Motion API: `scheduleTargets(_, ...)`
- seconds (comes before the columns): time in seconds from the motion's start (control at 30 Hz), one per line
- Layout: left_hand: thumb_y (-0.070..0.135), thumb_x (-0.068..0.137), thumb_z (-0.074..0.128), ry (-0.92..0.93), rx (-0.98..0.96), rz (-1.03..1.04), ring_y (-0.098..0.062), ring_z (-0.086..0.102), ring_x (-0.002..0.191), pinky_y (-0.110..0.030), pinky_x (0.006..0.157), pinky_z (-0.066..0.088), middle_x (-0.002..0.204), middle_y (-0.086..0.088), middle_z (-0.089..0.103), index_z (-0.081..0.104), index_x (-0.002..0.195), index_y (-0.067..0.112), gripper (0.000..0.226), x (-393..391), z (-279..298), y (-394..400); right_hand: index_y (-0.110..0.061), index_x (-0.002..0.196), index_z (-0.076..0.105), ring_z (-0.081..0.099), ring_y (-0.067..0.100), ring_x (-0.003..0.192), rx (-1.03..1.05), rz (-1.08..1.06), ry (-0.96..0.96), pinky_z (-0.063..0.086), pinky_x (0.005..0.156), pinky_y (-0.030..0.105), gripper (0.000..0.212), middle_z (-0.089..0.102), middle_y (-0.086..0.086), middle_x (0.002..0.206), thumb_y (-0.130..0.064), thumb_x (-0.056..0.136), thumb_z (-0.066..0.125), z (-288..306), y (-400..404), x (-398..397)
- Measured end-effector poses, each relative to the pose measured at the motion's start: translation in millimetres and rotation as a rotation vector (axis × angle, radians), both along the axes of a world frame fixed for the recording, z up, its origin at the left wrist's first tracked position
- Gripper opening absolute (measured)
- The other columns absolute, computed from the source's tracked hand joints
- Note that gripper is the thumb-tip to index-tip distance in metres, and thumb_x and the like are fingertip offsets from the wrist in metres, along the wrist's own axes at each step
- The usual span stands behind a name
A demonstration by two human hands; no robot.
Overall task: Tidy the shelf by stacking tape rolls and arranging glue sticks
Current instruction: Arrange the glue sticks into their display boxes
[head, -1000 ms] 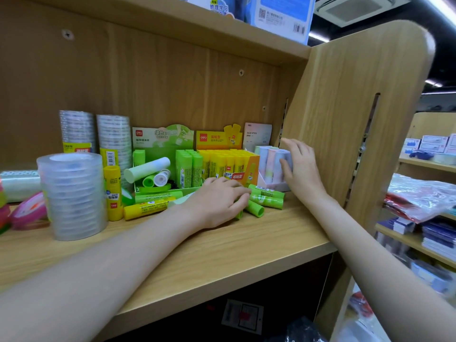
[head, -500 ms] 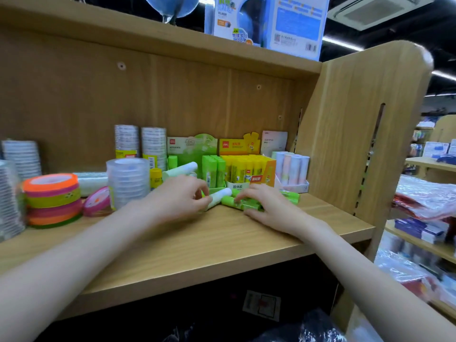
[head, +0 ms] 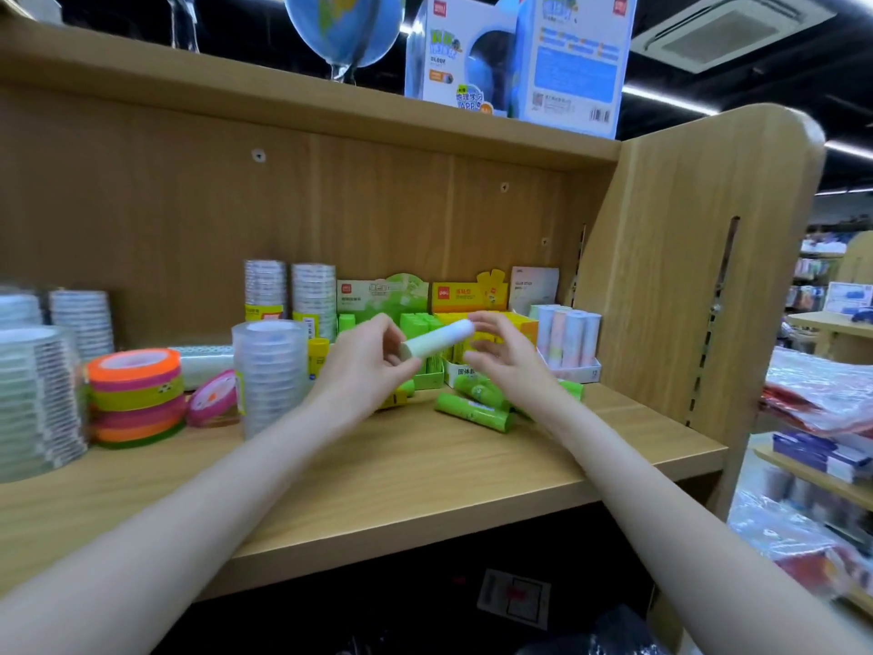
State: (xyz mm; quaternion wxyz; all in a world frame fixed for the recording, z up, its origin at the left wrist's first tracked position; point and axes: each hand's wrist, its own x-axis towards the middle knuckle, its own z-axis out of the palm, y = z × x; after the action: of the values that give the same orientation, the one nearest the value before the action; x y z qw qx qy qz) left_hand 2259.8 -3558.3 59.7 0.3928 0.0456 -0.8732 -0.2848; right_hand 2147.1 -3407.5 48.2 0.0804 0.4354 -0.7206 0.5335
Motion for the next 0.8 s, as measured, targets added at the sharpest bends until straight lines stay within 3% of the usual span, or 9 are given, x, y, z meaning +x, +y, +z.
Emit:
scheduleTargets(0.13,0.011,0.08,0.07,0.033,0.001,-0.106,-0.012,0.059,0.07,-0.016,0.067,0.047,0.075,0.004,0.059,0.054,0.089,0.014,0.018,-13,-2,16,-0.017,0.105,0.057,0.064,0.013,0.084,-0.317,0.196,-0.348,0.054,0.082,0.022,0.019,0.058,0.006,0.103,-0.004,0.091,0.053,8,14,1)
scheduleTargets(0.23,0.024,0.085,0.064,-0.14,-0.015,-0.189,-0.016,0.058,0.102,-0.025,0.091,0.043,0.114,-0.005,0.06,0.052,0.115,0.009,0.036,-27,-3,24,-0.013,0.109,0.058,0.065,0.011,0.078,-0.315,0.087,-0.301,0.054,0.077,0.022,0.024,0.061,0.003,0.097,-0.004,0.087,0.059,9,31,-6)
scheduleTargets(0.3,0.036,0.09,0.056,-0.355,-0.118,-0.297,-0.015,0.04,0.128,-0.021,0.103,0.028,0.141,-0.003,0.041,0.035,0.137,0.01,0.058,-31,-10,32,-0.013,0.111,0.057,0.064,0.006,0.077,-0.336,-0.032,-0.248,0.051,0.069,0.015,0.029,0.064,-0.003,0.095,-0.004,0.084,0.064,11,45,-14)
scheduleTargets(0.37,0.04,0.094,0.045,-0.452,-0.321,-0.331,-0.012,0.023,0.139,-0.02,0.108,0.017,0.152,-0.002,0.025,0.024,0.144,0.013,0.061,-36,-20,41,-0.016,0.112,0.054,0.062,0.005,0.083,-0.386,-0.083,-0.253,0.05,0.068,0.016,0.034,0.065,-0.005,0.094,-0.003,0.082,0.066,12,58,-21)
scheduleTargets(0.47,0.039,0.098,0.032,-0.45,-0.496,-0.238,-0.014,0.009,0.143,-0.031,0.116,0.009,0.155,-0.002,0.016,0.02,0.147,0.018,0.054,-49,-26,46,-0.017,0.112,0.052,0.061,0.005,0.087,-0.391,-0.084,-0.237,0.05,0.064,0.013,0.038,0.066,-0.005,0.094,0.001,0.081,0.066,13,72,-30)
scheduleTargets(0.53,0.037,0.1,0.027,-0.444,-0.562,-0.169,-0.014,0.003,0.144,-0.036,0.116,0.003,0.156,0.0,0.012,0.018,0.147,0.02,0.051,-60,-26,47,-0.017,0.111,0.052,0.062,0.002,0.085,-0.353,-0.083,-0.184,0.049,0.072,0.013,0.038,0.066,-0.004,0.095,0.003,0.081,0.065,14,75,-33)
scheduleTargets(0.6,0.035,0.1,0.023,-0.411,-0.621,-0.12,-0.013,0.0,0.144,-0.038,0.116,-0.001,0.156,0.002,0.011,0.02,0.147,0.023,0.048,-70,-28,48,-0.016,0.111,0.051,0.061,0.002,0.087,-0.32,-0.083,-0.136,0.049,0.077,0.014,0.037,0.066,-0.002,0.098,0.003,0.082,0.063,16,76,-38)
scheduleTargets(0.67,0.038,0.1,0.018,-0.366,-0.661,-0.08,-0.013,-0.001,0.144,-0.037,0.115,-0.003,0.156,0.003,0.012,0.025,0.146,0.024,0.048,-80,-31,48,-0.016,0.112,0.048,0.061,0.006,0.09,-0.328,-0.091,-0.095,0.049,0.072,0.015,0.033,0.065,0.005,0.106,0.001,0.086,0.06,19,78,-45)
scheduleTargets(0.8,0.051,0.073,-0.01,-0.222,-0.684,-0.038,-0.012,0.005,0.143,-0.036,0.114,-0.003,0.153,0.003,0.022,0.039,0.139,0.025,0.086,-92,-32,47,-0.019,0.108,0.034,0.062,0.013,0.08,-0.422,-0.151,-0.124,0.049,0.059,0.019,0.022,0.062,0.014,0.11,-0.005,0.095,0.045,35,76,-60)
